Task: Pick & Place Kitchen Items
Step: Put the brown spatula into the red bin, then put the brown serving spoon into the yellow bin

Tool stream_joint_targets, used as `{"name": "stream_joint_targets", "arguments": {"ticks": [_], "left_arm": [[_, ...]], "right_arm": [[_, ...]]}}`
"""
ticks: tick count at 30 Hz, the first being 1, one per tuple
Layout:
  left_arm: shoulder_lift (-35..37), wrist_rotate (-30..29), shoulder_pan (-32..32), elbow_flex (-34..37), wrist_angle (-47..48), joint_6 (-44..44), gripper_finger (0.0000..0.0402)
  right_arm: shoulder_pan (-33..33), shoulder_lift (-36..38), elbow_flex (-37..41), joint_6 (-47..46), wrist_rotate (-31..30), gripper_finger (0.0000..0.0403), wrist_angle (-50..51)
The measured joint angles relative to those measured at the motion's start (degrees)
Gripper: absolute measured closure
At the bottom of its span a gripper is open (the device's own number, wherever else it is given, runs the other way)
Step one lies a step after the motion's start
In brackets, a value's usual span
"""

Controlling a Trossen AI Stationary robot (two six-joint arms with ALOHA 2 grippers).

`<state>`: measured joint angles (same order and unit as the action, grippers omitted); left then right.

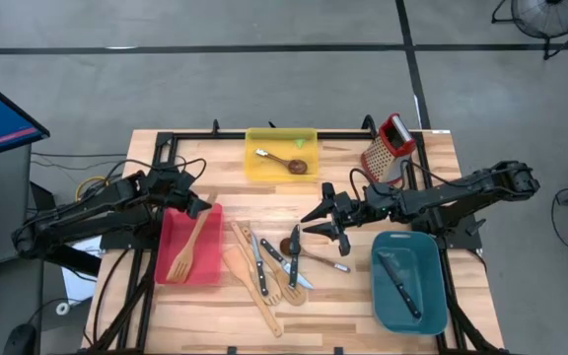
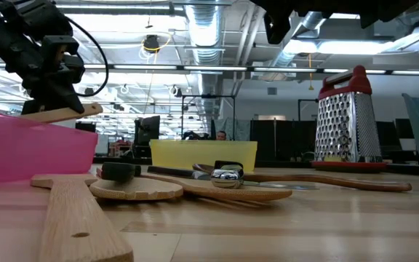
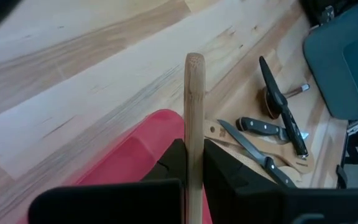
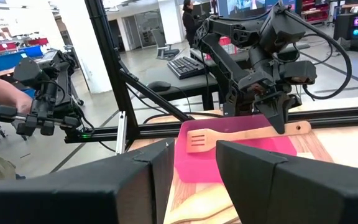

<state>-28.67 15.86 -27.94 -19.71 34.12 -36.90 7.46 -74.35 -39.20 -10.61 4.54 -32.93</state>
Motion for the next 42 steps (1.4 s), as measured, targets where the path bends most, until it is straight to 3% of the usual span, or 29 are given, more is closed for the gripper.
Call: {"name": "stream_joint_targets", "arguments": {"ticks": [5,15,20,24,32,38,42], "left_arm": [[0.00,-0.04,-0.02,-0.02,-1.08,-0.01,0.0362],[0.00,-0.24,-0.04,-0.02,-1.23,0.21,0.0234],[0.03,-0.22,-0.04,-0.02,-1.12,0.18,0.0192],[0.16,1.78,-0.04,-0.02,-3.78,-0.02,0.0182],[0.17,10.17,3.26,-2.75,-19.31,1.78,0.0193],[0.02,10.25,11.15,-4.77,-28.68,5.89,0.0190],[-1.80,6.55,17.96,-4.78,-29.92,10.75,0.0182]], "right_arm": [[0.02,0.00,0.00,-0.02,0.00,0.0272,0.00],[0.00,0.00,0.00,-0.02,0.00,0.0272,-0.01],[0.00,0.00,0.00,-0.02,0.00,0.0272,0.00],[0.00,0.00,0.00,-1.20,0.02,0.0272,0.00],[0.03,0.00,0.00,-3.04,0.09,0.0272,0.96],[0.15,0.00,0.00,-3.02,0.09,0.0272,0.94],[0.17,0.00,0.00,-3.02,0.07,0.0272,0.94]]}}
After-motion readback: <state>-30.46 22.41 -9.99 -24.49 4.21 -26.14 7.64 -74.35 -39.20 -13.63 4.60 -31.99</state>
